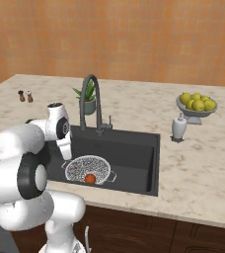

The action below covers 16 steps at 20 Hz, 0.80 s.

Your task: Put the colander in the sink, put the orange, orange, kiwi in the colander, and turn on the sink faucet and pour water over the colander.

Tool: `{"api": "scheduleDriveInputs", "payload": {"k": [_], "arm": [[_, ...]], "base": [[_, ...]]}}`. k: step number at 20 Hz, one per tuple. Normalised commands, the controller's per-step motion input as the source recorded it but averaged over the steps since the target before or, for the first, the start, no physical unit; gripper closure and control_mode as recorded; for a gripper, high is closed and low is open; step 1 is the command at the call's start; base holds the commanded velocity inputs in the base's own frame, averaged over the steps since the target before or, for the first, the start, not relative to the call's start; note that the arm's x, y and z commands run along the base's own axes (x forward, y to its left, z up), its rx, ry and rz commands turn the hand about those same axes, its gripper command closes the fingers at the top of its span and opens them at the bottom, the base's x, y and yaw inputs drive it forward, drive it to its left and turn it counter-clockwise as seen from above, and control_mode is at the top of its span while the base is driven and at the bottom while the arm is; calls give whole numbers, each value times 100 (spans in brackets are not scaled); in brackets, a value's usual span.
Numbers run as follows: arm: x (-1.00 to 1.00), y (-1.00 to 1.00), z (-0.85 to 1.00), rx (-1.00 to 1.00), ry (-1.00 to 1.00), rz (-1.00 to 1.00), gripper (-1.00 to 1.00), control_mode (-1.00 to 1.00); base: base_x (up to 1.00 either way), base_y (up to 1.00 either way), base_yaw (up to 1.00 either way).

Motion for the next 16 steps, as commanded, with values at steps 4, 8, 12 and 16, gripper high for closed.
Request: {"api": "scheduleDriveInputs", "payload": {"k": [4,8,12,16], "arm": [[-79,32,61,0,0,2,-100,-100],[-62,59,69,0,0,5,-100,-100],[-51,67,55,0,0,18,-100,-100],[-37,64,36,0,0,29,-100,-100]], "base": [[0,0,0],[0,0,0],[0,0,0],[0,0,0]]}}
